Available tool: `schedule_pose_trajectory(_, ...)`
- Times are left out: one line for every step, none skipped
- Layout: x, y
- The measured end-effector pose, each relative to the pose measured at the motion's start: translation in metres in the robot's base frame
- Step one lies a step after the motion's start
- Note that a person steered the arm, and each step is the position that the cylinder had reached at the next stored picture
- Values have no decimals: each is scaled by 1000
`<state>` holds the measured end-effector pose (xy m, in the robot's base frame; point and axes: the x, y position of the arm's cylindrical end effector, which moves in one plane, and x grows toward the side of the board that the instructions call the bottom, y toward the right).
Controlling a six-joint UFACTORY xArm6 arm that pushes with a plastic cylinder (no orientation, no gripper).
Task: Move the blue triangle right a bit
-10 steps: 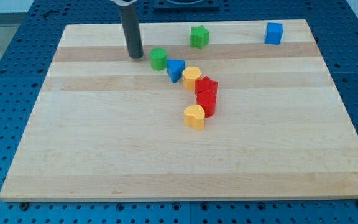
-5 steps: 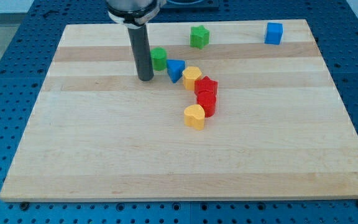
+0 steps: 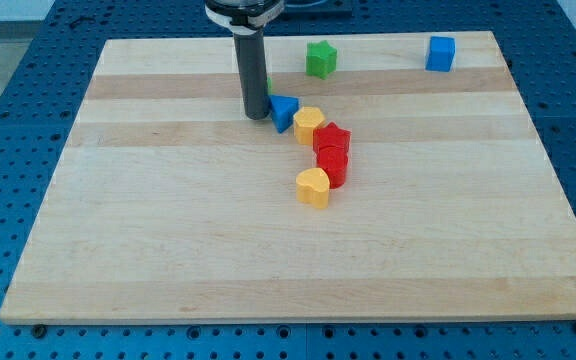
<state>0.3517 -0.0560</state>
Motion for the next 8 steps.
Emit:
schedule_pose_trajectory(0,0)
schedule_pose_trajectory(-1,3)
schedule_pose_trajectory(-2,7)
schedule_pose_trajectory(-4,11)
schedule_pose_trajectory(-6,15)
schedule_pose_trajectory(-7,16)
schedule_pose_trajectory(-6,8)
schedule_pose_trajectory(13,-40)
